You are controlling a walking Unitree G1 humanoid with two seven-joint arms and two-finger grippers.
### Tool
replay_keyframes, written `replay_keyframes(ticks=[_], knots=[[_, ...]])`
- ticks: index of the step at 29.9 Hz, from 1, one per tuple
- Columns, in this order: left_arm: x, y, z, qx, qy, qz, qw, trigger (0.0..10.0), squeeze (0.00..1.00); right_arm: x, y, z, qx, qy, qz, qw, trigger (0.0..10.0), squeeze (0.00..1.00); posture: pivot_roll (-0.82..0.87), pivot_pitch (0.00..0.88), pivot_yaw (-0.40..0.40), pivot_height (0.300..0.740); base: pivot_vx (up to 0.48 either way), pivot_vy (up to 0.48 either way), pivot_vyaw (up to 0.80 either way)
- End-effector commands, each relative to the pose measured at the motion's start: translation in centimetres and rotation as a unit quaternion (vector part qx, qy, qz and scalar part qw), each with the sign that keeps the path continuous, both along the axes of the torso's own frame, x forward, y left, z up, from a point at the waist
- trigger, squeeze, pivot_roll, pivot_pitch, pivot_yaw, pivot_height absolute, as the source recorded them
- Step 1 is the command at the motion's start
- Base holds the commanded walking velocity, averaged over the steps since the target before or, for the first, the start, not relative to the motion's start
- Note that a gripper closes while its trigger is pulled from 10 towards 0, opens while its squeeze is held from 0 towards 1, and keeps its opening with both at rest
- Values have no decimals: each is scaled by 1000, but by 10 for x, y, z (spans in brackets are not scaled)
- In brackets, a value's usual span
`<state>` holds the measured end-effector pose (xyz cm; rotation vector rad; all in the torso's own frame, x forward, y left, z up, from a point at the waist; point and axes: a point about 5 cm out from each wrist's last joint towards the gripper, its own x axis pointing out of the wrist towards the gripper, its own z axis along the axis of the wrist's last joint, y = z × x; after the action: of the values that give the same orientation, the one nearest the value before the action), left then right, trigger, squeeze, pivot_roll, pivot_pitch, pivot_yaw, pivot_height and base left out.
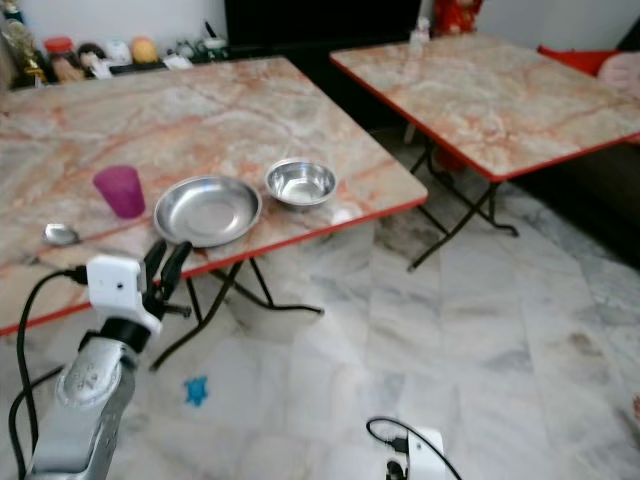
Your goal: Setting the table
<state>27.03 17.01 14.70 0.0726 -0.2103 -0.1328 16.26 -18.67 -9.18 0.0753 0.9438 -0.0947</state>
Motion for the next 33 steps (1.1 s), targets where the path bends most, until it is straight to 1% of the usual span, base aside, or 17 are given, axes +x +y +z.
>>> replay_keyframes(ticks=[1, 2, 4, 13, 17, 23, 26, 33], knots=[[1, -2, 3, -3, 0, -4, 1000, 10000, 0, 3, -1, 2, -3, -7, 2, 1000, 10000, 0, 157, 16, -74, 740, 0, 0, 0], [1, -2, 4, -4, -1, -4, 1000, 10000, 0, 6, 1, 3, 0, -14, 2, 1000, 10000, 0, 155, 19, -73, 740, 0, 0, 0], [2, -2, 4, -5, 0, -4, 1000, 10000, 0, 8, 1, 3, 0, -15, 2, 1000, 10000, 0, 155, 21, -73, 740, 0, 0, 0], [2, 0, 1, -3, 12, 6, 1000, 10000, 0, 5, 3, 2, -2, -8, 8, 1000, 10000, 0, 155, 32, -70, 740, 0, 0, 0], [3, 0, 1, -3, 11, 6, 1000, 10000, 0, 5, 4, 2, -6, -10, 22, 1000, 10000, 0, 157, 35, -70, 740, 0, 0, 0], [3, 1, 2, -3, 11, 5, 1000, 10000, 0, 6, 5, 2, -2, -11, 23, 1000, 10000, 0, 155, 40, -67, 740, 0, 0, 777], [2, 1, 2, -2, 12, 5, 1000, 10000, 0, 6, 4, 2, -1, -10, 14, 1000, 10000, 0, 156, 40, -68, 740, 0, 0, 0], [1, 2, 1, -1, 15, 6, 1000, 10000, 0, 4, 3, 2, -1, -7, 14, 1000, 10000, 0, 156, 42, -70, 740, 0, 0, 0]])
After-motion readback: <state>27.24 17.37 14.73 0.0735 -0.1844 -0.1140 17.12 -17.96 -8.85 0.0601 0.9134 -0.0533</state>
